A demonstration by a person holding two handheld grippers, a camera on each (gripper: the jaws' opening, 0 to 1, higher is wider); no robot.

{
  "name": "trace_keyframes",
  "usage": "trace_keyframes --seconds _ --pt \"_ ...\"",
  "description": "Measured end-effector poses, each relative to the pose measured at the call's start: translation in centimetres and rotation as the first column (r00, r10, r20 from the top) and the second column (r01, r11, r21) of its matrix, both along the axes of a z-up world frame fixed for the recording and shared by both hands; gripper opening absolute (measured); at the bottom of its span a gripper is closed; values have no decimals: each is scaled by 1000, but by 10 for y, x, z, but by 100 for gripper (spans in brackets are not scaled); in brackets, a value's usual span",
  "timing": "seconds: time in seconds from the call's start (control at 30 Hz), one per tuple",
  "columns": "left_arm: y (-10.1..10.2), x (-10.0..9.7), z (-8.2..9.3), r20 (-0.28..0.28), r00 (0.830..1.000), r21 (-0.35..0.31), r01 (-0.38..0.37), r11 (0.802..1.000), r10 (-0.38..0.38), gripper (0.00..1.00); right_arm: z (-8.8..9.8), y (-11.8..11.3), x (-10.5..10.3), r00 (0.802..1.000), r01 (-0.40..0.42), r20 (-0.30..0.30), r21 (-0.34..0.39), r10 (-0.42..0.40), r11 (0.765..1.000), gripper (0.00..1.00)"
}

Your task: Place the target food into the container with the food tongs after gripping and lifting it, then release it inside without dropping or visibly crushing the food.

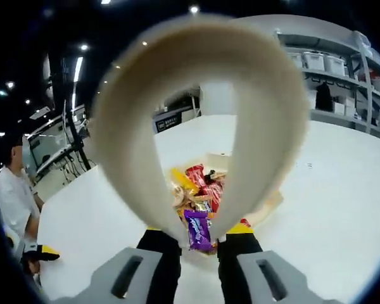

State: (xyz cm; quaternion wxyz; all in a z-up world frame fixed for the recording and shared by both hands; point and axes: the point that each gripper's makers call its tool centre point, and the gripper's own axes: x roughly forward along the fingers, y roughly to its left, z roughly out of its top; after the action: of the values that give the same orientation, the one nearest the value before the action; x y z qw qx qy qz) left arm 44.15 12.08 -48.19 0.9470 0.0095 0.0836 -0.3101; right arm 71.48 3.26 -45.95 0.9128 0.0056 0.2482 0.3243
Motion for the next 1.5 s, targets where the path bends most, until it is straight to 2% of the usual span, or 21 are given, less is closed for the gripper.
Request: trace_keyframes --seconds 0.27,0.4,0.57,0.73,0.8,0.83,0.93,1.1,1.3,1.37,1.43,1.5 --pt "1 1 0 -2 1000 -1 -2 1000 2 88 -6 -3 8 1000 17 10 -15 -17 1000 14" --pt "1 1 0 -3 1000 2 -2 1000 2 88 -7 -5 15 999 20 35 -48 -18 999 15" --pt "1 1 0 -3 1000 2 -3 1000 3 88 -6 -4 18 998 39 47 -38 -37 999 18" --pt "1 1 0 -7 1000 -3 -1 1000 1 88 -3 -7 22 997 71 28 31 -72 997 19" --pt "1 1 0 -10 1000 -4 -1 1000 1 88 0 -8 20 996 87 17 95 -89 992 19" --pt "1 1 0 -11 1000 -4 -1 1000 1 88 3 -7 20 995 92 10 155 -95 984 19" --pt "1 1 -1 -12 1000 -4 0 1000 0 88 3 -14 18 992 122 -2 193 -124 974 19" --pt "1 1 -1 -10 1000 -2 0 1000 0 88 13 -22 18 990 119 49 201 -131 972 18" --pt "1 1 0 -11 1000 -4 -1 1000 1 88 32 -25 13 991 104 64 234 -122 967 18" --pt "1 1 0 -11 1000 -8 0 1000 0 88 37 -23 6 992 91 65 249 -110 964 18" --pt "1 1 0 -8 1000 -8 0 1000 0 88 43 -20 -5 991 66 95 231 -90 971 18" --pt "1 1 1 -6 1000 -9 -1 1000 1 88 43 -17 -13 994 47 90 210 -67 977 18"
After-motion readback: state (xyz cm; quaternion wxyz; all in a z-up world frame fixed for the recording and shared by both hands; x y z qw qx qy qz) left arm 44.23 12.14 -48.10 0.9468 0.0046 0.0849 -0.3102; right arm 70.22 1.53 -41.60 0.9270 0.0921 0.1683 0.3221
